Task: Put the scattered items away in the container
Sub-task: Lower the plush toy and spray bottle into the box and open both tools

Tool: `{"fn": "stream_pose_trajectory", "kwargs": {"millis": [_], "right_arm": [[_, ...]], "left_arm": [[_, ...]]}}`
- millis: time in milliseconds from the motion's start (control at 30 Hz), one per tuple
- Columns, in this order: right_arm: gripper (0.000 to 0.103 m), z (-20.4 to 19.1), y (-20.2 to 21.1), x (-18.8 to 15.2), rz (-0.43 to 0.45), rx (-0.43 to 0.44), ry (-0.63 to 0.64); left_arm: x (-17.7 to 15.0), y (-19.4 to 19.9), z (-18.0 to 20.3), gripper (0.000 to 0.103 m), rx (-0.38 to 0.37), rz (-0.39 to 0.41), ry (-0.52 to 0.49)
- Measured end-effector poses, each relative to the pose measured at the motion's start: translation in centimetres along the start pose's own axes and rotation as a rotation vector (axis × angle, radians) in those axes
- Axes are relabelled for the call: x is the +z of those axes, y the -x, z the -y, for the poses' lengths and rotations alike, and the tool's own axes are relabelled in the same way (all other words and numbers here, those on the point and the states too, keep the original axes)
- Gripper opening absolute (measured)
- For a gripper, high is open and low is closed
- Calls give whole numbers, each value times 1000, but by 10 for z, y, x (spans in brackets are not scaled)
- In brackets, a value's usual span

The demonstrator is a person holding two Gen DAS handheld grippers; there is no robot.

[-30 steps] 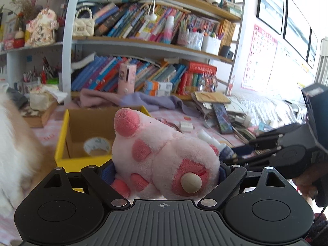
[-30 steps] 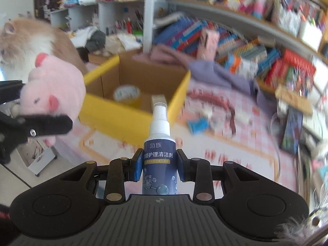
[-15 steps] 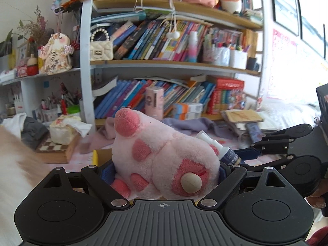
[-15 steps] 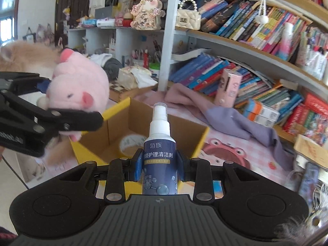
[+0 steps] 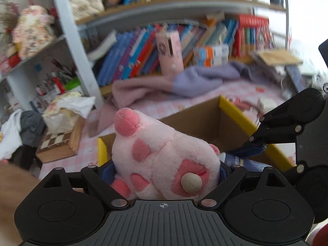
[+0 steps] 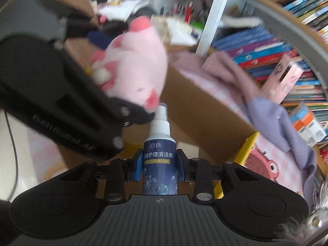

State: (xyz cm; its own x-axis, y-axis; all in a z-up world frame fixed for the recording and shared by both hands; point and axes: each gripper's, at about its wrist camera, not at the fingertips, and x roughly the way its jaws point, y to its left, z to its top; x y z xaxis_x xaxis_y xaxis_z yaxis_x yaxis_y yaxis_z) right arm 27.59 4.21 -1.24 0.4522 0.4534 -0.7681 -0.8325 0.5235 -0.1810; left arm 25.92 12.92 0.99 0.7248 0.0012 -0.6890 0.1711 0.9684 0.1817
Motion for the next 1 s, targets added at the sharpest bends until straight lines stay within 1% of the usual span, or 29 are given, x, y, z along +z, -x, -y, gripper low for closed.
{"fn": "stream_pose_trajectory", "kwargs": {"millis": [100, 167, 267, 300, 400, 567, 667, 833, 933, 967, 1000], "right_arm": [[31, 3, -18, -1, -65, 27, 35], [31, 4, -27, -2, -96, 43, 54], [31, 6, -37, -5, -137, 72, 47], [31, 8, -39, -6, -138, 83, 38], [31, 6, -42, -6, -146, 80, 33], [31, 4, -42, -6, -158, 75, 15], [31, 2, -42, -5, -162, 78, -9], [32, 2, -40, -5, -154, 61, -13], [43, 2, -35, -5, -119, 47, -22], [52, 3, -31, -4, -93, 46, -31], [59, 2, -28, -4, -70, 43, -39]], "left_arm": [[6, -27, 1, 91, -18, -84, -48], [6, -40, 5, 91, -24, -127, -82], [5, -55, 8, 92, -34, -171, -125], [5, -59, 8, 92, -36, -182, -135], [4, -66, 5, 92, -44, -197, -140], [6, -73, -4, 93, -74, -211, -118], [8, -79, -6, 95, -66, -217, -112], [8, -82, -10, 97, -72, -213, -77], [7, -76, -11, 97, -61, -185, -81], [7, -73, -11, 97, -52, -171, -86], [7, -68, -11, 97, -46, -156, -90]]}}
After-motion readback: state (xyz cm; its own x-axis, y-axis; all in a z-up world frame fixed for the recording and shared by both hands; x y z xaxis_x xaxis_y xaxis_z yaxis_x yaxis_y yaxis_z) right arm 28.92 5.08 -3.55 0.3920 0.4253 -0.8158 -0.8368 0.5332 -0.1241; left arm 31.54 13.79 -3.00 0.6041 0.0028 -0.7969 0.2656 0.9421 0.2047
